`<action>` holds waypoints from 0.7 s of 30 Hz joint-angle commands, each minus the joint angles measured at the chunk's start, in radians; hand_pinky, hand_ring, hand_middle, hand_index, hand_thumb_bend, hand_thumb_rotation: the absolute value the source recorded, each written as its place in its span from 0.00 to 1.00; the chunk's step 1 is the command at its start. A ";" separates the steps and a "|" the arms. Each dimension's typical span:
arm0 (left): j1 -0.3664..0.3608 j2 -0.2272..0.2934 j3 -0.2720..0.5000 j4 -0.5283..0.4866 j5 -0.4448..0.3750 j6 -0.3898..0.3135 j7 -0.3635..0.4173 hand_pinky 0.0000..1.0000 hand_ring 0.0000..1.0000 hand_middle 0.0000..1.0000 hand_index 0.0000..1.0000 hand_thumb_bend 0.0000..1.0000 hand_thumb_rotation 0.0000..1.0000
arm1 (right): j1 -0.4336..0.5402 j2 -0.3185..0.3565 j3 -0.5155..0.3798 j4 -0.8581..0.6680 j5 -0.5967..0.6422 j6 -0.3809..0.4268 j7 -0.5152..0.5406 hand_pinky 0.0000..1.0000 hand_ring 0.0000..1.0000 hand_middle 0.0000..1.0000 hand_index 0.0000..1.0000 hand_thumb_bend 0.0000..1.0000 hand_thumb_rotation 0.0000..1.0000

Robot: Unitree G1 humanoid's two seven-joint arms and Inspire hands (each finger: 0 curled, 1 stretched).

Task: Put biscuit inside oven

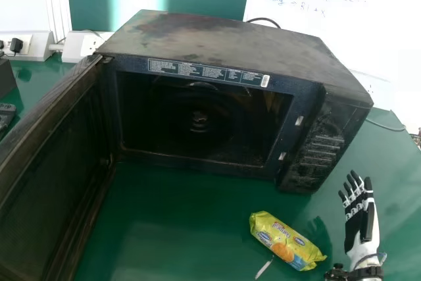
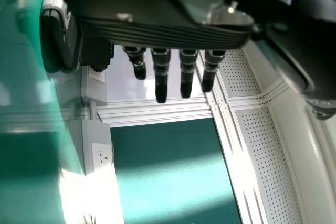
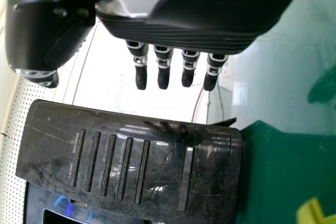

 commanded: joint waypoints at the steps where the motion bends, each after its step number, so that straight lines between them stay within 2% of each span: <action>1: 0.016 0.011 0.017 -0.001 -0.007 -0.006 -0.001 0.77 0.89 0.96 0.98 0.88 1.00 | 0.007 -0.005 -0.012 0.000 0.009 -0.008 0.003 1.00 1.00 1.00 0.97 0.81 0.94; 14: 0.021 0.009 0.017 -0.012 -0.003 -0.006 0.002 0.76 0.89 0.96 0.98 0.88 1.00 | 0.008 -0.001 -0.014 0.004 0.004 -0.021 0.001 1.00 1.00 1.00 0.96 0.81 0.93; 15: 0.021 0.010 0.016 -0.012 -0.002 -0.005 0.003 0.76 0.89 0.96 0.99 0.88 1.00 | 0.007 0.001 -0.016 0.004 0.004 -0.023 -0.003 1.00 1.00 1.00 0.95 0.81 0.90; 18: 0.022 0.009 0.016 -0.019 -0.002 -0.002 0.005 0.76 0.89 0.96 0.99 0.89 0.99 | 0.009 -0.001 -0.015 -0.007 -0.011 -0.041 -0.013 1.00 1.00 1.00 0.93 0.86 0.73; 21: 0.019 0.007 0.015 -0.019 -0.007 0.000 0.002 0.75 0.89 0.96 0.99 0.88 0.99 | 0.022 -0.022 -0.006 -0.035 -0.069 -0.066 -0.025 1.00 1.00 0.99 0.92 0.88 0.69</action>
